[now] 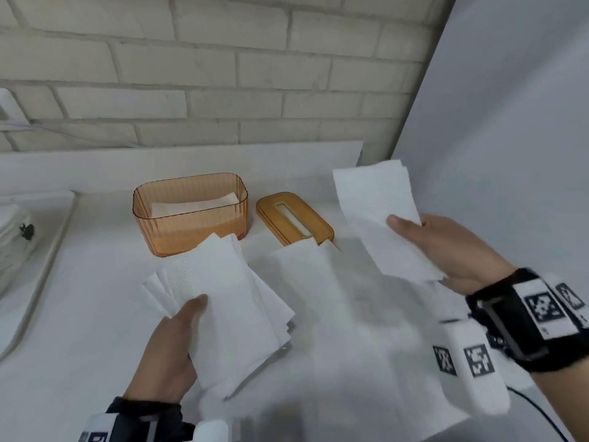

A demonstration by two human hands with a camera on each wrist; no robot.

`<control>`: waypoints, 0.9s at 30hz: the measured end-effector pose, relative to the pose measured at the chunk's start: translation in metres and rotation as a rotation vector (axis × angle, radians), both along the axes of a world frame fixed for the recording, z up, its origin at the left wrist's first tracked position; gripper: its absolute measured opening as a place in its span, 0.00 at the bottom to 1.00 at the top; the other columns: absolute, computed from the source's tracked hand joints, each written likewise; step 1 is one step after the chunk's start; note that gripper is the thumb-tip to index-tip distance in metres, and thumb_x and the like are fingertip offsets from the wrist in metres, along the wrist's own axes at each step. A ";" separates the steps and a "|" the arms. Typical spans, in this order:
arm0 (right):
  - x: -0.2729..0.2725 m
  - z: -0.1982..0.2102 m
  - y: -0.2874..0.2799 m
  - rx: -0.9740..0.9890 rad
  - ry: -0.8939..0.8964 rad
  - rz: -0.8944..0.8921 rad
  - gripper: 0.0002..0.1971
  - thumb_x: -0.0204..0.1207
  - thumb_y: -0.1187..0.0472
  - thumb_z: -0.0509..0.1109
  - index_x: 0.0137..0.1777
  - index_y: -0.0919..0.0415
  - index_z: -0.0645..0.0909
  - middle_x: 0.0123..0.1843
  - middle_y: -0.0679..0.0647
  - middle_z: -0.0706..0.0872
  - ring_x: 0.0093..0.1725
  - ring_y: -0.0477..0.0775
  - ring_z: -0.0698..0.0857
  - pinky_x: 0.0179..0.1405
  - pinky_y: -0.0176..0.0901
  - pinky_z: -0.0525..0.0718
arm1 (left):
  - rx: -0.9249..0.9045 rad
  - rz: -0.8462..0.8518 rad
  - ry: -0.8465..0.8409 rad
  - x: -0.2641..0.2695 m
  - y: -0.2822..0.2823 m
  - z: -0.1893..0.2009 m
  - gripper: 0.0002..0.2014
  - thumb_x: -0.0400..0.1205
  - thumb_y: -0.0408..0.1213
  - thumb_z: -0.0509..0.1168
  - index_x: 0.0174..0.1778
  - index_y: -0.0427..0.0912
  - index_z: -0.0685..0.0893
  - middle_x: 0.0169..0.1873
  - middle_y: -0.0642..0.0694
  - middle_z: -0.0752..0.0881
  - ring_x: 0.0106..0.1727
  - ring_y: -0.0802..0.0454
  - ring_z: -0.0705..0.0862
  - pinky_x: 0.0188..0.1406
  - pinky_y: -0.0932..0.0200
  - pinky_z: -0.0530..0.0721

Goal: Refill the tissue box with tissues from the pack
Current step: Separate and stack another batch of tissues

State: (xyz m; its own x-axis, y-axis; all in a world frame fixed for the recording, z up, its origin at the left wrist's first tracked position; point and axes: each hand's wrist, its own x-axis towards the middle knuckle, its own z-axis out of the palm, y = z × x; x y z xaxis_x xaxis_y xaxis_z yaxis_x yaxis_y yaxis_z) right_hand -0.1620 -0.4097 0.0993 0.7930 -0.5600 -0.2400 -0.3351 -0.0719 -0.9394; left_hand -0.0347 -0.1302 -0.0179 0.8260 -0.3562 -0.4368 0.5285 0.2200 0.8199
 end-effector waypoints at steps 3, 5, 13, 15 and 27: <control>-0.043 -0.041 0.043 0.008 0.159 -0.014 0.16 0.78 0.54 0.68 0.28 0.54 0.86 0.27 0.45 0.88 0.23 0.38 0.83 0.25 0.28 0.76 | -0.014 -0.039 0.005 -0.001 -0.008 -0.001 0.09 0.83 0.36 0.63 0.56 0.39 0.85 0.50 0.41 0.90 0.53 0.42 0.86 0.54 0.49 0.81; -0.054 -0.068 0.062 -0.050 0.274 -0.009 0.26 0.78 0.56 0.68 0.15 0.53 0.76 0.18 0.40 0.77 0.16 0.36 0.72 0.20 0.26 0.67 | -0.020 -0.069 0.013 -0.003 -0.013 -0.001 0.09 0.83 0.36 0.63 0.56 0.39 0.84 0.49 0.42 0.90 0.53 0.43 0.86 0.49 0.51 0.81; -0.048 -0.125 0.079 -0.453 0.470 -0.124 0.13 0.79 0.47 0.64 0.37 0.52 0.71 0.40 0.45 0.74 0.45 0.48 0.77 0.38 0.34 0.69 | 0.014 -0.133 0.036 -0.011 -0.017 -0.009 0.06 0.83 0.36 0.64 0.50 0.40 0.85 0.37 0.47 0.91 0.46 0.46 0.86 0.45 0.52 0.80; -0.048 -0.128 0.086 -0.634 0.631 -0.113 0.19 0.79 0.42 0.60 0.58 0.58 0.72 0.56 0.51 0.73 0.59 0.52 0.75 0.46 0.39 0.73 | 0.019 -0.120 0.048 -0.012 -0.015 -0.012 0.06 0.82 0.36 0.65 0.51 0.41 0.85 0.39 0.47 0.91 0.46 0.46 0.86 0.43 0.52 0.80; -0.043 -0.133 0.079 -0.518 0.685 -0.073 0.21 0.73 0.47 0.69 0.59 0.60 0.74 0.58 0.54 0.76 0.61 0.55 0.76 0.60 0.47 0.79 | -0.016 -0.107 0.090 -0.017 -0.013 -0.014 0.05 0.83 0.35 0.64 0.49 0.41 0.84 0.42 0.43 0.88 0.44 0.44 0.85 0.41 0.52 0.79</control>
